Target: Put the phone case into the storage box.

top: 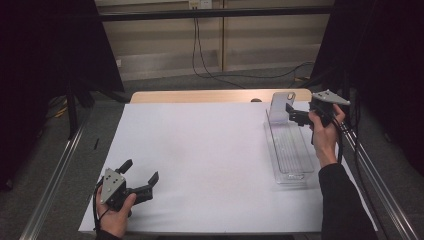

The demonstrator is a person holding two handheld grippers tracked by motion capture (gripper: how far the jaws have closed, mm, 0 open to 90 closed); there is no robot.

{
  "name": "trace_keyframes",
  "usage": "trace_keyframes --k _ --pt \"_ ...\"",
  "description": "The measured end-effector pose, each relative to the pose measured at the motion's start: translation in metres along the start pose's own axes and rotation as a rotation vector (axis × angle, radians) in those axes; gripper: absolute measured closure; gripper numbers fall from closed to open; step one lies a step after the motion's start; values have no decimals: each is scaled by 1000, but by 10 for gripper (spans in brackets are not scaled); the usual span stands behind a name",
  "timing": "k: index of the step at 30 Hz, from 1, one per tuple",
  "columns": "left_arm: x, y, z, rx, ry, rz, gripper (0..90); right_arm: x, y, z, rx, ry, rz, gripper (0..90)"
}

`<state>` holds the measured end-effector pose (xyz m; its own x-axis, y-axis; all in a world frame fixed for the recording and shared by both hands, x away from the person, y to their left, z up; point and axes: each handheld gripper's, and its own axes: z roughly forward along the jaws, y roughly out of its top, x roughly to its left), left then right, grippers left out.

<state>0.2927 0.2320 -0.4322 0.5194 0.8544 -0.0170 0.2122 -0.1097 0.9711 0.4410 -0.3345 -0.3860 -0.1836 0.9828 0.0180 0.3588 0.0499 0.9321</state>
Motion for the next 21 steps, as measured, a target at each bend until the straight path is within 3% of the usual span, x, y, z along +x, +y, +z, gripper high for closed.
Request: trace_keyframes --k 10,21 --pt "0 2 3 -9 -11 1 37 -4 -11 -10 -71 -22 3 25" --pt "0 3 2 -16 -18 -12 37 7 -12 -27 -89 7 -35 0"
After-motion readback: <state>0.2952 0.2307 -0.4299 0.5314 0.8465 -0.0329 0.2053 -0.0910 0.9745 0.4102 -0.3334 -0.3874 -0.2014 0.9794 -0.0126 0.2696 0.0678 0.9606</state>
